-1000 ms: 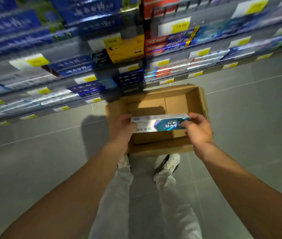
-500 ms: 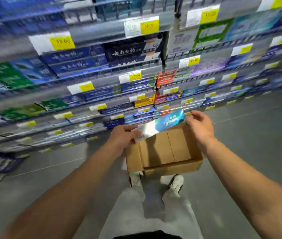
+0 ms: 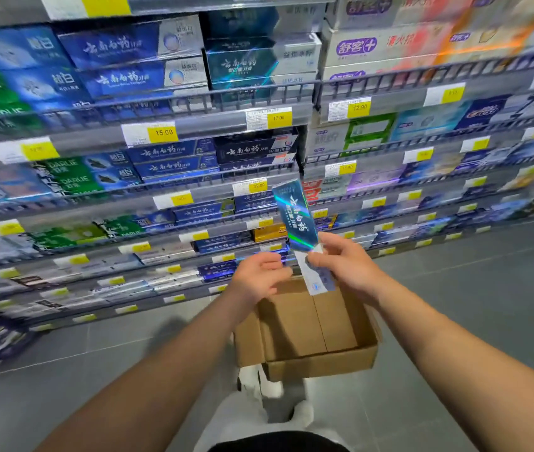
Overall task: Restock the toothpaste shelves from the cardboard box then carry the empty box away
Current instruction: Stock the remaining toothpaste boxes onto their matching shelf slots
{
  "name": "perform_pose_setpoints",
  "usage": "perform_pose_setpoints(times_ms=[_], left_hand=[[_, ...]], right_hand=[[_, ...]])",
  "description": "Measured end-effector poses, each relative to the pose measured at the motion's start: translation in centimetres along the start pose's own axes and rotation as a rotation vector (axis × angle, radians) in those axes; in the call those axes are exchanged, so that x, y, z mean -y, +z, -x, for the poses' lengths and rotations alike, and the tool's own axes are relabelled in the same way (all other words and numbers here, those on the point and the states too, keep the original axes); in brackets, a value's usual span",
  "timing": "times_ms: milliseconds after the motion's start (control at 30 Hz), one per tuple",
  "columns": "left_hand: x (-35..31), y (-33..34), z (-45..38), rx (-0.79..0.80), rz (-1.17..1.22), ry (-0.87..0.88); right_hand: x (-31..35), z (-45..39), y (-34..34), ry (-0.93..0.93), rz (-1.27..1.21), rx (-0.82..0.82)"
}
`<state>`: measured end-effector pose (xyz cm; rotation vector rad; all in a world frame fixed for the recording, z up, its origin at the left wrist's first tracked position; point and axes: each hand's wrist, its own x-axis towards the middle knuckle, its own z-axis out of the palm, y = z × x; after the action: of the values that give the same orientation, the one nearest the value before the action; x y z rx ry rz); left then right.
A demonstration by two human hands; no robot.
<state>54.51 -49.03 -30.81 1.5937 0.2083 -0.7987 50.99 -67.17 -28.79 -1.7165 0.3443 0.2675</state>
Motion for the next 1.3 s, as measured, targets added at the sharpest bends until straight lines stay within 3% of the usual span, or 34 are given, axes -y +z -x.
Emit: perform_pose_setpoints(times_ms=[133, 233, 367, 467, 567, 700, 867, 1000, 1100, 1300], left_hand=[[-1.9, -1.7, 1.6, -0.059, 0.183, 0.181], [-3.0, -1.9, 3.2, -0.026, 0.098, 0.238], [-3.4, -1.0, 4.8, -0.105, 0.030, 0.270], [-3.2, -1.1, 5.6, -0.158, 0.070, 0.294], [-3.4, -1.2, 6.4, -0.241, 0.189, 0.292], [-4.7, -1.5, 7.0, -0.286, 0.308, 0.315], [-7.8, -2.4, 7.3, -0.309, 0.438, 0.338], [-10.5, -4.2, 6.6, -0.321, 0.298, 0.387], [-13.1, -5.3, 5.6, -0.432, 0.176, 0.496], [-19.4, -6.4, 2.5, -0.615, 0.161, 0.629]], right_hand=[[0.9, 2.0, -2.9, 0.005, 0.184, 0.152], [1.7, 3.0, -4.1, 0.023, 0.283, 0.295], [2.1, 3.4, -4.3, -0.003, 0.411, 0.317], [1.7, 3.9, -4.1, -0.095, 0.434, 0.123], [1.0, 4.5, -4.4, -0.098, 0.253, -0.097], [2.2, 4.2, -4.5, -0.014, -0.011, -0.083], [6.0, 2.7, -4.5, -0.137, -0.013, -0.167], [9.5, 1.1, -4.2, -0.229, -0.025, -0.286], [12.4, -0.6, -3.8, -0.327, -0.016, -0.339], [17.3, -5.1, -2.9, -0.450, -0.002, -0.520]])
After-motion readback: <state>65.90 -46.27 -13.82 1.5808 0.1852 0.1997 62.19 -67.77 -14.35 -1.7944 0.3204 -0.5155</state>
